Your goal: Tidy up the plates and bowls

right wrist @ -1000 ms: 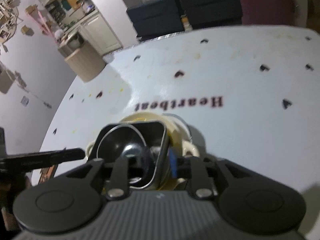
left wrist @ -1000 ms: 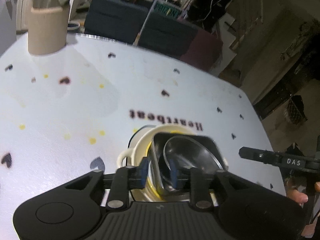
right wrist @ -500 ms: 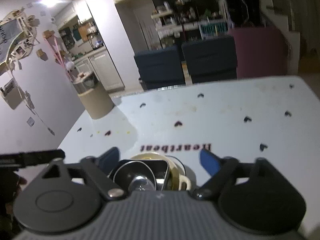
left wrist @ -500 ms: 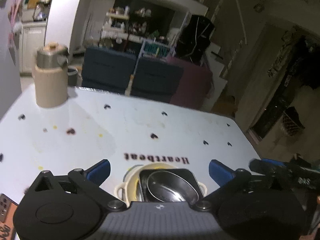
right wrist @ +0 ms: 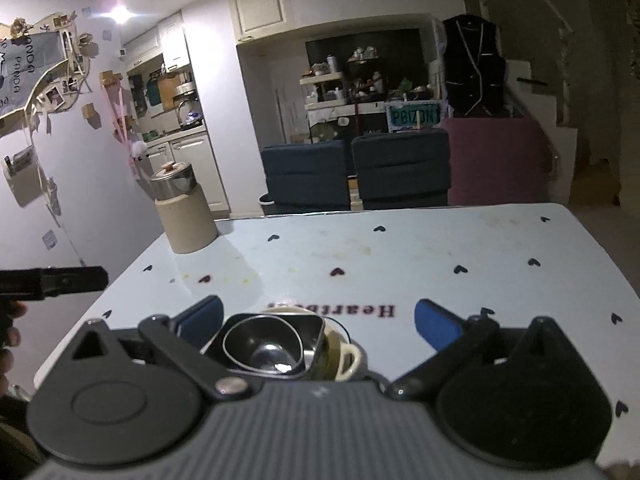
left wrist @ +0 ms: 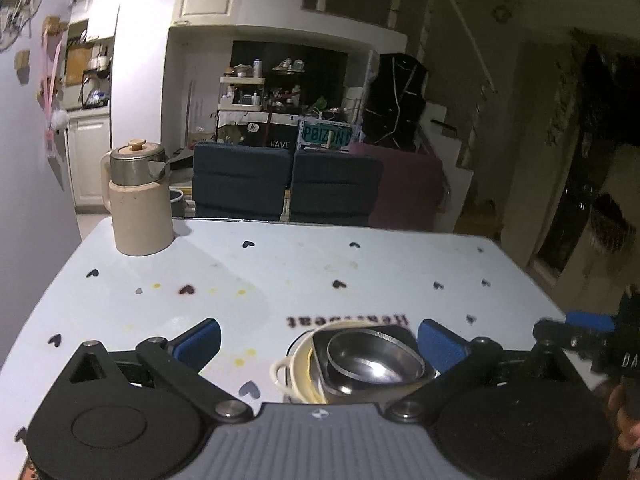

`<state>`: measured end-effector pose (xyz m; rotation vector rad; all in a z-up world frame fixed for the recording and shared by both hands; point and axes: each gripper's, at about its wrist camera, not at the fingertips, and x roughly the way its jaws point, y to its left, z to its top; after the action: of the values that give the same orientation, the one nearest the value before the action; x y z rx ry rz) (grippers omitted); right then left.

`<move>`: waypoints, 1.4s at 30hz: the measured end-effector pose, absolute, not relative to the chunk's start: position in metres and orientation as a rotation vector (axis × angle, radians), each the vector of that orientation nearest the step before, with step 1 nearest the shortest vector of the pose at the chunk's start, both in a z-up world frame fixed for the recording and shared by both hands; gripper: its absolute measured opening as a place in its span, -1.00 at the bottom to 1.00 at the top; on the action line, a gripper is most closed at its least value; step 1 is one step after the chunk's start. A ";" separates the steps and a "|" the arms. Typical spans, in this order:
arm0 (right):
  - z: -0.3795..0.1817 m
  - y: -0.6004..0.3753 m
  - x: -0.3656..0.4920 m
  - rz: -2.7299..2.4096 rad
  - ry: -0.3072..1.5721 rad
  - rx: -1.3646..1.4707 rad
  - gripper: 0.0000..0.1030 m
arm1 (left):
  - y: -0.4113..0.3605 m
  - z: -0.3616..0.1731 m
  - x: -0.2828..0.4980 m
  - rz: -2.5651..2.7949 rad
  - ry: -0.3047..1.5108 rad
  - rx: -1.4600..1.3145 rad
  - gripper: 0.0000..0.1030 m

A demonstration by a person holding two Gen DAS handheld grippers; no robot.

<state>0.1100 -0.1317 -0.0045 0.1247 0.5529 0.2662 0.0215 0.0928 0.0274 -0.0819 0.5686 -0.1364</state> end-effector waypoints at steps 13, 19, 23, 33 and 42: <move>-0.027 -0.130 0.079 0.245 0.555 0.094 0.99 | 0.083 -0.002 -0.004 -0.099 0.596 -0.003 1.00; -0.034 -0.128 0.072 0.226 0.546 0.050 0.99 | 0.082 -0.012 -0.009 -0.077 0.603 0.016 1.00; -0.039 -0.126 0.067 0.217 0.542 0.025 0.99 | 0.081 -0.019 -0.011 -0.062 0.610 0.034 1.00; -0.051 -0.128 0.067 0.206 0.563 0.004 0.99 | 0.081 -0.029 -0.013 -0.056 0.616 0.045 1.00; -0.057 -0.127 0.066 0.206 0.566 -0.011 0.99 | 0.079 -0.028 -0.014 -0.064 0.608 0.050 1.00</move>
<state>0.0660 -0.1267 -0.0567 -0.0112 0.5663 0.2060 -0.0141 0.0794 -0.0281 0.0495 0.6076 -0.0641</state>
